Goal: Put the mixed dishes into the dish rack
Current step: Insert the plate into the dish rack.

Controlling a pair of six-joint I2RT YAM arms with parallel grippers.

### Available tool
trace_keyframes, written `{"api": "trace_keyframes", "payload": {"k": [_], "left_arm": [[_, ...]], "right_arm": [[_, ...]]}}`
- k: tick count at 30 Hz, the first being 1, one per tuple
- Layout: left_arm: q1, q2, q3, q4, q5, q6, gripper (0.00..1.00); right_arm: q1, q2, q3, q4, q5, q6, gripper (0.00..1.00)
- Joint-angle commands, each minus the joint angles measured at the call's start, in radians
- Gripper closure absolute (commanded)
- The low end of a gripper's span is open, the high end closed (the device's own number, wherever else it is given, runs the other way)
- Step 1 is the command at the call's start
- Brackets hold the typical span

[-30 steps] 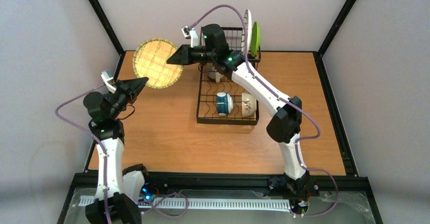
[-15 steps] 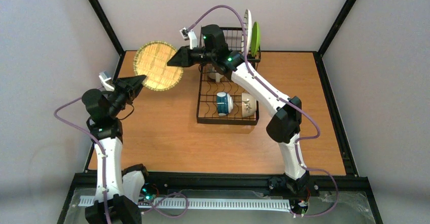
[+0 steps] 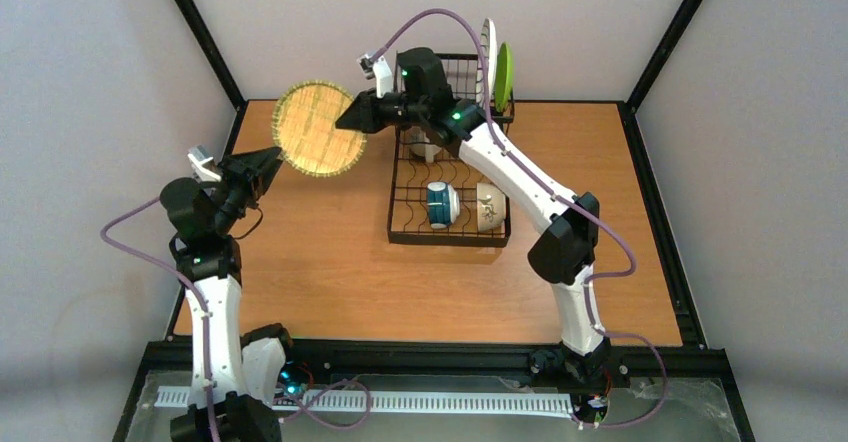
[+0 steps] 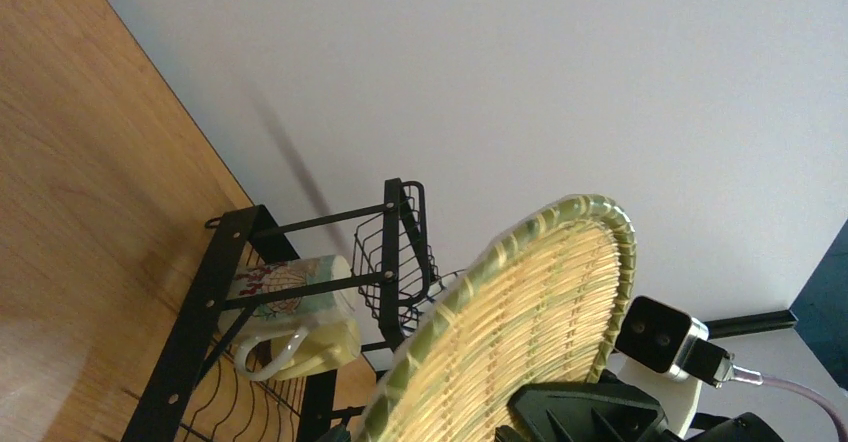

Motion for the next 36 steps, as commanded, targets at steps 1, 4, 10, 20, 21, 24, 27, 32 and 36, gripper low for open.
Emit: {"api": "trace_keyframes", "payload": {"k": [1, 4, 10, 20, 21, 24, 27, 32, 36], "left_arm": [[-0.003, -0.021, 0.052, -0.033, -0.022, 0.009, 0.20], [-0.004, -0.021, 0.054, -0.033, -0.025, 0.012, 0.19], [-0.005, -0.023, 0.053, -0.033, -0.033, 0.017, 0.19], [-0.003, -0.023, 0.042, -0.069, -0.050, 0.050, 0.19], [-0.004, -0.021, 0.039, -0.066, -0.048, 0.051, 0.19], [-0.004, -0.007, 0.057, -0.099, -0.046, 0.085, 0.19], [-0.003, -0.003, 0.081, -0.147, -0.058, 0.137, 0.19], [-0.004, 0.004, 0.103, -0.198, -0.070, 0.223, 0.19], [-0.004, 0.021, 0.129, -0.235, -0.080, 0.302, 0.19]], "right_arm": [[0.003, -0.082, 0.036, -0.015, 0.091, -0.060, 0.98], [0.002, -0.100, 0.037, -0.018, 0.113, -0.075, 0.98], [0.003, -0.127, 0.037, -0.018, 0.141, -0.095, 0.98], [0.003, -0.158, 0.050, -0.028, 0.348, -0.201, 0.98], [0.003, -0.154, 0.063, -0.037, 0.380, -0.219, 0.98], [0.002, -0.136, 0.111, -0.076, 0.489, -0.273, 0.98], [0.002, -0.130, 0.127, -0.075, 0.616, -0.329, 0.98], [0.001, -0.094, 0.178, -0.071, 0.805, -0.384, 0.98], [0.000, -0.046, 0.222, -0.063, 0.933, -0.459, 0.98]]}}
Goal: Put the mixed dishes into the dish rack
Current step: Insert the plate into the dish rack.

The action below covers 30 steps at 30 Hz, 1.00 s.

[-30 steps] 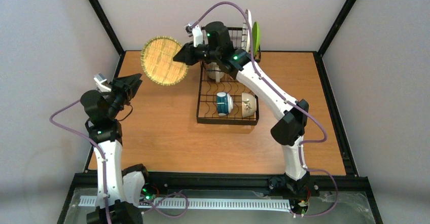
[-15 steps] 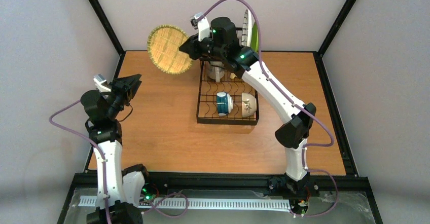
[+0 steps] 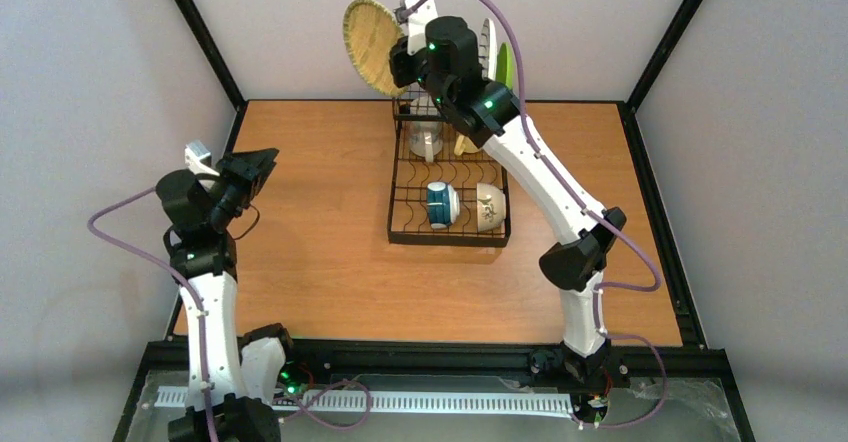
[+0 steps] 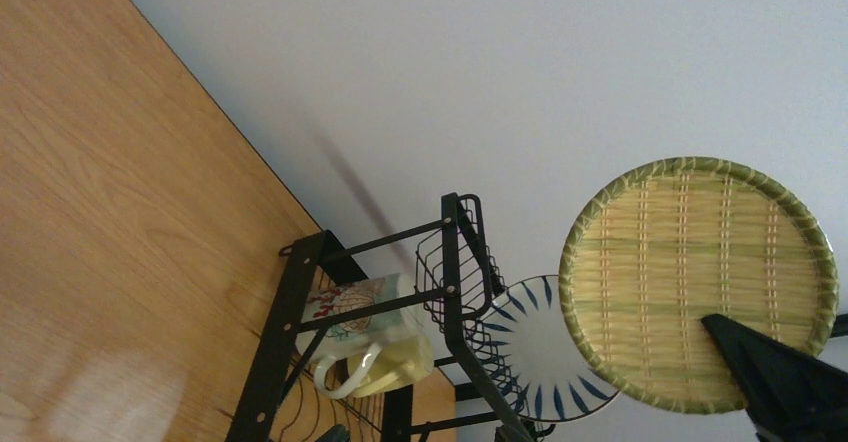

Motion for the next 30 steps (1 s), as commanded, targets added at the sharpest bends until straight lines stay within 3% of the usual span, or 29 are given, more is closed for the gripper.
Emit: {"api": "trace_keyframes", "payload": {"k": [1, 20, 30], "left_arm": [[-0.003, 0.022, 0.048, -0.060, -0.011, 0.117, 0.19], [-0.003, 0.074, 0.066, -0.062, -0.012, 0.218, 0.19], [-0.006, 0.083, 0.060, -0.055, -0.004, 0.232, 0.19]], "right_arm": [[-0.002, 0.063, 0.069, 0.031, 0.227, -0.095, 0.98], [-0.039, 0.133, 0.072, 0.156, 0.574, -0.137, 0.98], [-0.066, 0.140, 0.068, 0.119, 0.669, -0.072, 0.98]]}}
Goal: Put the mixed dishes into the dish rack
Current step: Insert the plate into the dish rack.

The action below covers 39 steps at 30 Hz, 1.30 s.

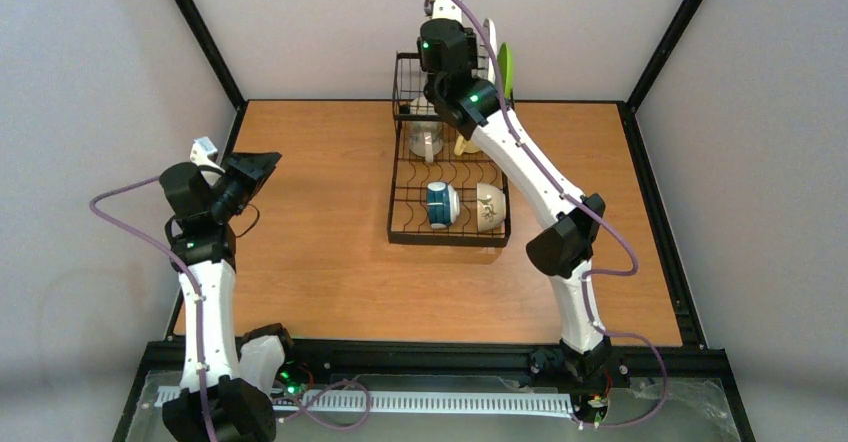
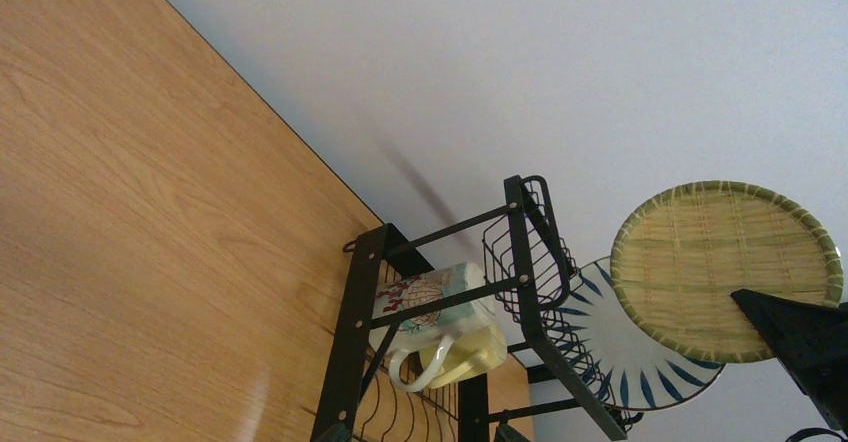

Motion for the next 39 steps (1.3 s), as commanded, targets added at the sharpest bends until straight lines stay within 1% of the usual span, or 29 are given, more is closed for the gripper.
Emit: {"api": "trace_keyframes", "payload": {"k": [1, 15, 26, 39], "left_arm": [[-0.007, 0.007, 0.035, -0.003, 0.007, 0.038, 0.19], [-0.037, 0.047, 0.039, 0.013, 0.014, 0.067, 0.19], [-0.037, 0.055, 0.048, 0.030, 0.033, 0.071, 0.19], [-0.038, 0.065, 0.027, 0.068, 0.089, 0.089, 0.18]], "right_arm": [[-0.012, 0.005, 0.020, 0.018, 0.070, 0.040, 0.98], [-0.070, 0.004, -0.024, -0.002, 0.070, 0.083, 0.98], [-0.084, 0.036, -0.029, -0.009, 0.072, 0.083, 0.98], [-0.092, 0.061, -0.026, 0.004, 0.096, 0.083, 0.98]]}}
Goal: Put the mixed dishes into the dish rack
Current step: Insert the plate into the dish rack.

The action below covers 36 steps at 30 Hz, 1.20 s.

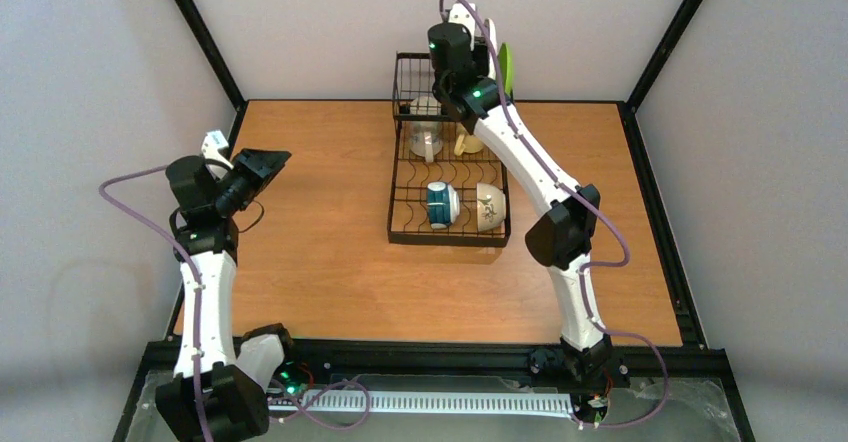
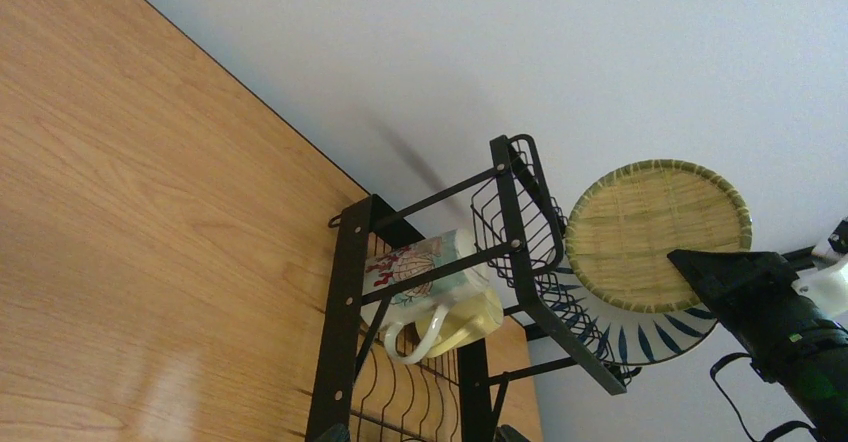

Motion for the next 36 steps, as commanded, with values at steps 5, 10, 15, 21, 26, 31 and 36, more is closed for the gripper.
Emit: {"api": "trace_keyframes", "payload": {"k": [5, 10, 15, 21, 26, 31, 36], "left_arm": [[-0.006, 0.012, 0.015, 0.034, 0.036, 0.045, 0.18], [-0.006, 0.019, 0.007, 0.042, 0.040, 0.043, 0.18], [-0.006, 0.022, 0.007, 0.047, 0.042, 0.041, 0.18], [-0.008, 0.024, 0.006, 0.050, 0.046, 0.040, 0.18], [-0.010, 0.025, 0.004, 0.052, 0.046, 0.041, 0.18], [-0.017, 0.029, 0.002, 0.053, 0.045, 0.044, 0.18], [-0.017, 0.026, -0.002, 0.054, 0.044, 0.044, 0.18]], "right_arm": [[-0.020, 0.007, 0.003, 0.031, 0.040, 0.012, 0.98], [-0.027, 0.007, 0.004, 0.022, 0.045, 0.012, 0.98], [-0.030, 0.012, 0.002, 0.012, 0.042, 0.049, 0.98], [-0.033, 0.021, 0.001, -0.001, 0.041, 0.064, 0.98], [-0.034, 0.032, -0.001, -0.009, 0.039, 0.076, 0.98], [-0.033, 0.039, -0.002, -0.020, 0.039, 0.087, 0.98], [-0.034, 0.044, -0.008, -0.040, 0.034, 0.110, 0.98]]}}
